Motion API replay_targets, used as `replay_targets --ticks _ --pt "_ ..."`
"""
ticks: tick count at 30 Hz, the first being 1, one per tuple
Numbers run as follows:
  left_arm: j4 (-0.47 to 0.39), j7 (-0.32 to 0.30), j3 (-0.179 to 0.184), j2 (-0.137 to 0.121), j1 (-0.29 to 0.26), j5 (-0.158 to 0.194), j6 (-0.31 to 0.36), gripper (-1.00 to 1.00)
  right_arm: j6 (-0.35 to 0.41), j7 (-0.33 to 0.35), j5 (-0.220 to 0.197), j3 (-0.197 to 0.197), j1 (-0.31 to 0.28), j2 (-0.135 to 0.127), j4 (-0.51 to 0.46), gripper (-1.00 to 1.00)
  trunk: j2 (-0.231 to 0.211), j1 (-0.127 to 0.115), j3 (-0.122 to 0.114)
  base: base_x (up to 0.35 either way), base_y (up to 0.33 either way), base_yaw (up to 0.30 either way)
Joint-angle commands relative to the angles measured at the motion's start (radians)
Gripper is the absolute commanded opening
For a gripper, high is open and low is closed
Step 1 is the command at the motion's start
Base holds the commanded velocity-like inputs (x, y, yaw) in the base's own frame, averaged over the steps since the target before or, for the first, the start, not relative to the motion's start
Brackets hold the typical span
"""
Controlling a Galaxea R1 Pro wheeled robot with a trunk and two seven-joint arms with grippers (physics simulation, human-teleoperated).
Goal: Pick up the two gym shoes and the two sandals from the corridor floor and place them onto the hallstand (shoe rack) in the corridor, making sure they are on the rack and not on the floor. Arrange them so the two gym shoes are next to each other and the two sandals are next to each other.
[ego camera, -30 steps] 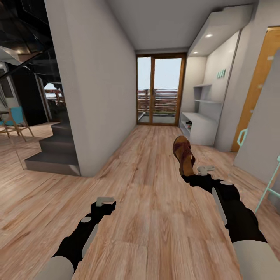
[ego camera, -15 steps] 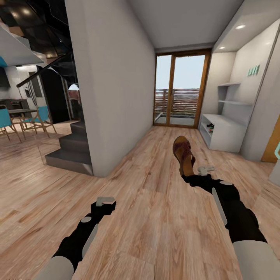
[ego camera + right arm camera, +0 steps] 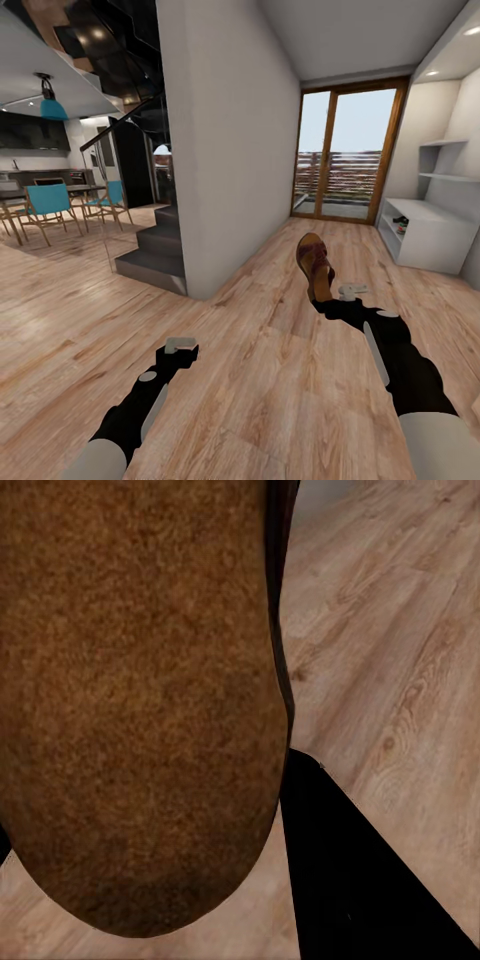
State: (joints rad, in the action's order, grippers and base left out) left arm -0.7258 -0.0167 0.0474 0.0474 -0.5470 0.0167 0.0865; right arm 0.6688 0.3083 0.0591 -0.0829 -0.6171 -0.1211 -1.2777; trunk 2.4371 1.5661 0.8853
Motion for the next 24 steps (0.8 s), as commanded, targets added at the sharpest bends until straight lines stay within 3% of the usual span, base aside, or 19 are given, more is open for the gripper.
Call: replay_targets --ticks 1,10,24 --pt "-0.001 -0.002 0.0 0.0 -0.001 0.002 0.006 1.0 0.006 0.004 0.002 -0.001 0.0 0.0 -0.002 -1.0 0.0 0.0 0.001 0.0 0.0 0.289" --pt "-0.001 -0.001 0.0 0.0 -0.001 0.002 0.006 1.0 0.006 0.004 0.001 -0.001 0.0 0.0 -0.002 -1.0 0.0 0.0 0.001 0.05 -0.01 0.29" --pt "-0.001 0.0 0.0 0.0 -0.001 0.002 0.006 1.0 0.006 0.004 0.002 -0.001 0.0 0.0 -0.002 -1.0 0.0 0.0 0.001 0.298 -0.209 0.29"
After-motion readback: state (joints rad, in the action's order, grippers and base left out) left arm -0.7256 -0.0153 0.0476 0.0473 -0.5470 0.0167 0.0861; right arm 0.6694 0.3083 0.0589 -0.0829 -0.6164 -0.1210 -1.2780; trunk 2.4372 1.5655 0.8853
